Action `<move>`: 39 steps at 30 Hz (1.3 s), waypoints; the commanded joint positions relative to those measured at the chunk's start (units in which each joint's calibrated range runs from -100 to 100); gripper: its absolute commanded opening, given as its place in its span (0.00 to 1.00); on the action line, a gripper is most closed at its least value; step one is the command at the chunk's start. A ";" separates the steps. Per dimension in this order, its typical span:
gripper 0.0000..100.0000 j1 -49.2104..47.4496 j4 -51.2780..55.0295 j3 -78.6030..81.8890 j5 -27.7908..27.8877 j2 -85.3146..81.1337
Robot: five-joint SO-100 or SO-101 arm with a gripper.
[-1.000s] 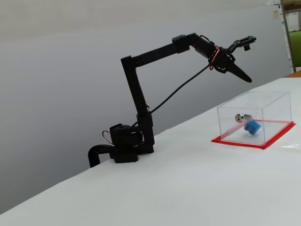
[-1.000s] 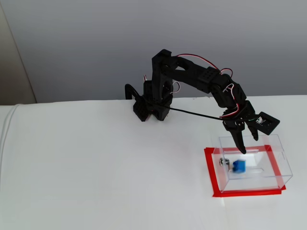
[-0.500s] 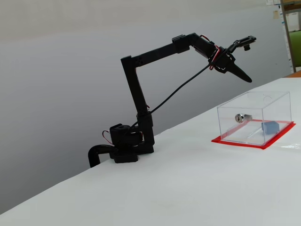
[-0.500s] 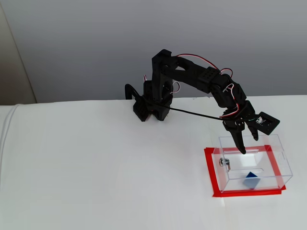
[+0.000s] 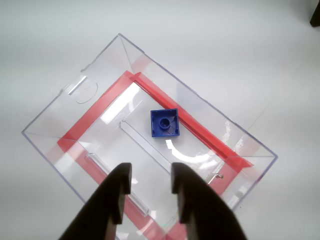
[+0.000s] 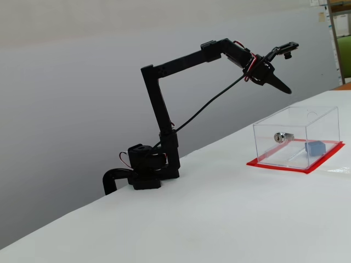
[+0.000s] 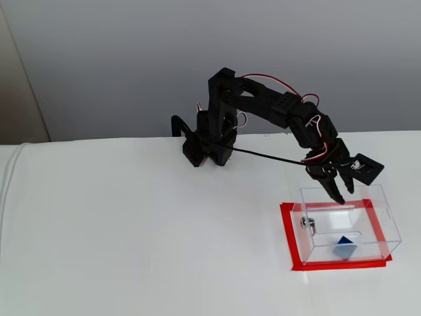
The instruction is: Pick the blue lego brick and place it into the transparent box
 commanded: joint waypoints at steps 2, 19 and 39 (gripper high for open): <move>0.02 1.86 0.11 -2.83 1.24 -3.93; 0.03 25.74 0.03 14.35 0.98 -28.28; 0.04 56.49 0.03 50.06 1.24 -69.86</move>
